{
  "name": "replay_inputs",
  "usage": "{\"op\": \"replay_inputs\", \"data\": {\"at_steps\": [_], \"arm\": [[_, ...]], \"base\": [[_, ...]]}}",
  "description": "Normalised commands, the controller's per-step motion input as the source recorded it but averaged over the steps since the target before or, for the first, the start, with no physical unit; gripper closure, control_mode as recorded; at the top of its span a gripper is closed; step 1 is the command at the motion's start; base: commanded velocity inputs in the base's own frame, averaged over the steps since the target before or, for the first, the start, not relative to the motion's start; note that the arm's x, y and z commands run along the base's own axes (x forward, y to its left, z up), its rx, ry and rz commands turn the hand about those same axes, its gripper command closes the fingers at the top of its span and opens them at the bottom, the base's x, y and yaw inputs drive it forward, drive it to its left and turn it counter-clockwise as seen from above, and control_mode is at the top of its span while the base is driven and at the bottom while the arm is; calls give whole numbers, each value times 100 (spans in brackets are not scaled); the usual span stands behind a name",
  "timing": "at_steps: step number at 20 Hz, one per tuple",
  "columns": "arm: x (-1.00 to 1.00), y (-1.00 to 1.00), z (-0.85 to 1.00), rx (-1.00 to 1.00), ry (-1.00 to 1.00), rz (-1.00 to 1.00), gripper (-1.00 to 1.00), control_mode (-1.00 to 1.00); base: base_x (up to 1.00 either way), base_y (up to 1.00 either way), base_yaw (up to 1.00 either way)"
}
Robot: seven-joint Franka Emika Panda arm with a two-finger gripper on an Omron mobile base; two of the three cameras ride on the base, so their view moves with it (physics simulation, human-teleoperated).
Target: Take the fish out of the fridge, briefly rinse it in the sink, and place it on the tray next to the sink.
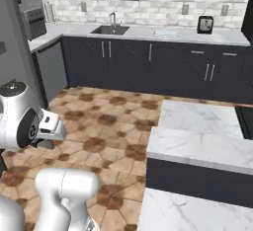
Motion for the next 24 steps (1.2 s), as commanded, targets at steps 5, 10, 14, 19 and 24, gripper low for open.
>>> {"op": "replay_inputs", "data": {"at_steps": [5, 10, 14, 19, 24], "arm": [[0, 0, 0, 0, 0, 0, 100, 100], [0, 0, 0, 0, 0, 0, 100, 100], [0, 0, 0, 0, 0, 0, 100, 100], [0, 0, 0, 0, 0, 0, 100, 100], [0, 0, 0, 0, 0, 0, 100, 100]], "base": [[98, -56, -1], [100, -1, -14], [100, 0, -14], [100, 0, -10], [100, 0, -7]]}}
